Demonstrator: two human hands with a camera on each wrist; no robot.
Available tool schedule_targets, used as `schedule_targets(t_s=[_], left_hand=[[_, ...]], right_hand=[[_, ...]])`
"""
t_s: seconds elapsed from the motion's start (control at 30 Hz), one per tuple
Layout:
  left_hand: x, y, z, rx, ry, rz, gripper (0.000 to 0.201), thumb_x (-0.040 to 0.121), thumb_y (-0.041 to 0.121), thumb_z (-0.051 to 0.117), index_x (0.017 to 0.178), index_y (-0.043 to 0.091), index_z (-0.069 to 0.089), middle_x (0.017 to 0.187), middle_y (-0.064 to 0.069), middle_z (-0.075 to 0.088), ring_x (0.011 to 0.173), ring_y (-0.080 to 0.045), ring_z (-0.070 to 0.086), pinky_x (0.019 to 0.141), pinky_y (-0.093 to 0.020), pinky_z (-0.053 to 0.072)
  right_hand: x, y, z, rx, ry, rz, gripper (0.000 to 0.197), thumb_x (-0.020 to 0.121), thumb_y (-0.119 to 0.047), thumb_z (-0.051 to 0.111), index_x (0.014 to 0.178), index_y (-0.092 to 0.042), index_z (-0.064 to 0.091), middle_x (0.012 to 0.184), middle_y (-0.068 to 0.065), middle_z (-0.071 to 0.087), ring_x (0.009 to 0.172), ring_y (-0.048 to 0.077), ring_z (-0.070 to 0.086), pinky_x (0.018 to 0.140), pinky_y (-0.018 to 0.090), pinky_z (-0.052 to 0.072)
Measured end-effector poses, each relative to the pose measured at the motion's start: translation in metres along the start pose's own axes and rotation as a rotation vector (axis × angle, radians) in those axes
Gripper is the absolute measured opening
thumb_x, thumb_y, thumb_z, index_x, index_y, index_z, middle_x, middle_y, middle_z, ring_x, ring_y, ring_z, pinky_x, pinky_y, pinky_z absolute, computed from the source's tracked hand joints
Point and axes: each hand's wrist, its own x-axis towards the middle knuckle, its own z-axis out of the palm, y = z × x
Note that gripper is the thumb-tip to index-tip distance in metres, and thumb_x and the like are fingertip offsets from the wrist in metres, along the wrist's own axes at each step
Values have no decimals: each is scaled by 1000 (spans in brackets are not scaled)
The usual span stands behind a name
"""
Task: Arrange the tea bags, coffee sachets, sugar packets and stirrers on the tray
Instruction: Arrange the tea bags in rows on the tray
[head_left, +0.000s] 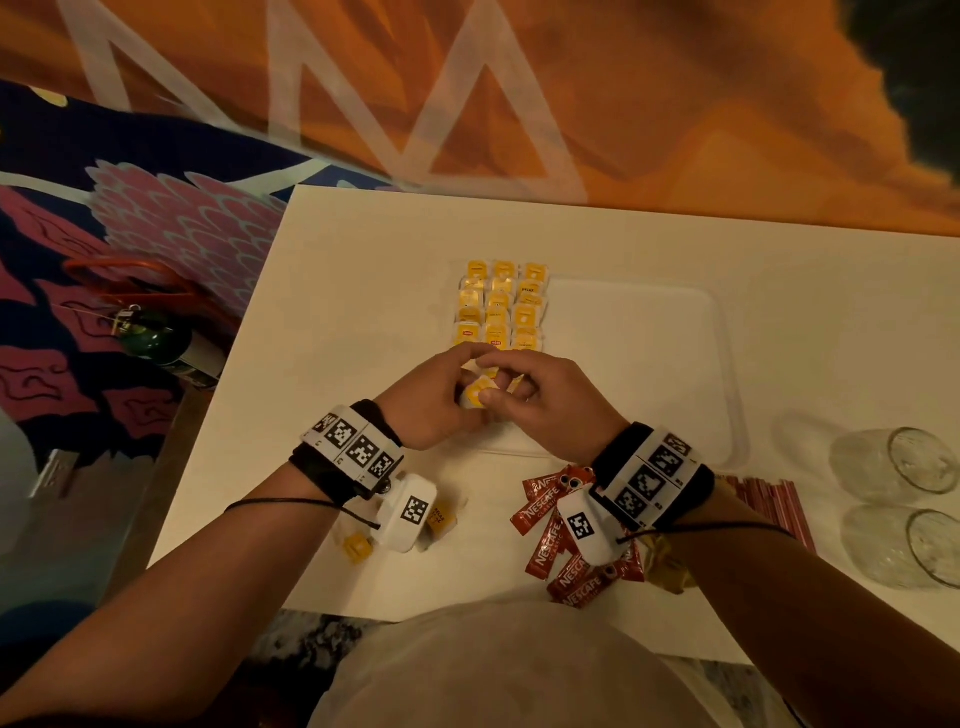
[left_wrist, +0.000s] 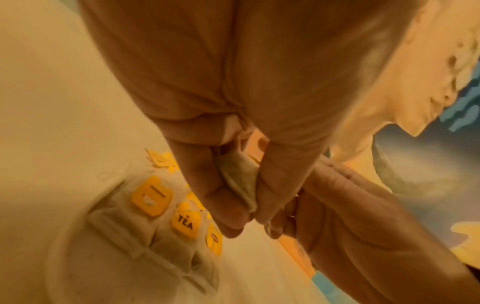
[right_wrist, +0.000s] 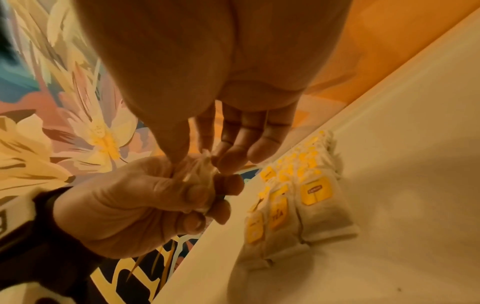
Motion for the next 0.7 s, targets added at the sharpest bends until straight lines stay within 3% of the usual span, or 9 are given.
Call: schedule_targets(t_s=[0.1, 0.13, 0.23, 0.3, 0.37, 0.47, 0.57, 0.7], left_hand=[[1, 1, 6, 14, 2, -5, 82, 81, 9, 77, 148, 23, 32, 86, 0, 70, 57, -2, 53, 61, -20, 43], [1, 0, 8, 10, -2, -6, 84, 80, 9, 78, 149, 23, 32, 82, 3, 68, 58, -4, 54, 61, -21, 44], [-1, -1, 7, -34, 9, 1, 72, 80, 21, 80, 141, 24, 43, 93, 6, 70, 75, -9, 66, 71, -30, 53], [-2, -1, 5, 0, 52, 19, 53, 79, 42, 76, 123, 18, 59, 86, 1, 66, 74, -9, 62, 70, -38, 52], [-3, -2, 3, 59, 94, 57, 42, 81, 52, 67, 94, 13, 66, 75, -10, 58, 67, -15, 54, 68, -44, 49], [-3, -1, 2, 83, 119, 79, 19, 89, 34, 70, 77, 19, 67, 69, 1, 62, 66, -16, 57, 70, -43, 51], [0, 2, 2, 53, 151, 88, 23, 91, 25, 71, 70, 30, 64, 62, 12, 55, 61, -7, 51, 65, -36, 48], [2, 2, 4, -17, 188, 79, 18, 89, 24, 74, 74, 22, 65, 65, 5, 52, 62, -11, 48, 62, -35, 46]], right_hand=[[0, 1, 2, -31, -8, 35, 28, 92, -23, 71, 120, -25, 69, 74, -24, 59, 67, 3, 60, 73, 19, 49], [0, 2, 2, -26, -5, 40, 28, 92, -21, 71, 119, -25, 70, 73, -22, 60, 69, 3, 60, 76, 20, 50], [0, 4, 1, 67, 22, 60, 34, 90, -16, 71, 123, -25, 68, 88, 2, 65, 72, 14, 61, 77, 29, 55], [1, 5, -3, 92, 40, 69, 39, 90, -14, 71, 127, -24, 65, 92, 0, 66, 73, 15, 60, 74, 28, 54], [1, 7, -7, 62, 54, 67, 41, 90, -14, 72, 129, -22, 65, 92, -6, 65, 74, 8, 57, 76, 23, 49], [2, 10, -10, 81, 73, 62, 40, 89, -13, 73, 127, -23, 65, 94, -2, 66, 79, 16, 60, 77, 20, 49], [3, 10, -9, 104, 88, 64, 38, 89, -17, 74, 125, -22, 65, 95, -3, 66, 77, 13, 60, 77, 22, 53], [2, 12, -10, 46, 18, 119, 22, 91, -29, 74, 111, -22, 72, 86, -10, 69, 71, 5, 62, 70, 24, 54]])
